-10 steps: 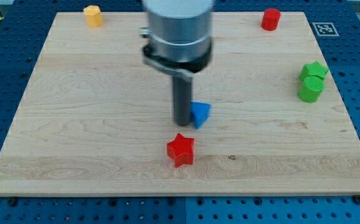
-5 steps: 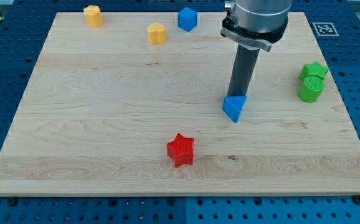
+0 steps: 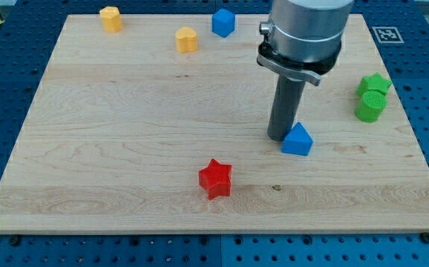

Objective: Move the blue triangle towards bottom right

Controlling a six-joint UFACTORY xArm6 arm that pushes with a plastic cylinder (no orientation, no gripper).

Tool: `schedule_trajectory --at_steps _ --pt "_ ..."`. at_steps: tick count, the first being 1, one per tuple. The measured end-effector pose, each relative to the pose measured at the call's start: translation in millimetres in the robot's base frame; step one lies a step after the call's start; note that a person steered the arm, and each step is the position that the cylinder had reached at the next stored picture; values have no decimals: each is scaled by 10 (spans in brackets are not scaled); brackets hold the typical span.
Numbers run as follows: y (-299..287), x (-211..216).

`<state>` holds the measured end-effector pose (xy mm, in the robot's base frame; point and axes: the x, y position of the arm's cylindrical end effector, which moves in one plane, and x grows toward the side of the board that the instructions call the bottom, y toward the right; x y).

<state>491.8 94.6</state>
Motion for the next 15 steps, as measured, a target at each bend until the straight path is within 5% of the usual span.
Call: schedule_trajectory --at_steps 4,8,10,12,15 --pt "986 276" --pt "1020 548" --pt "594 308" --pt "300 672" --pt "991 859"
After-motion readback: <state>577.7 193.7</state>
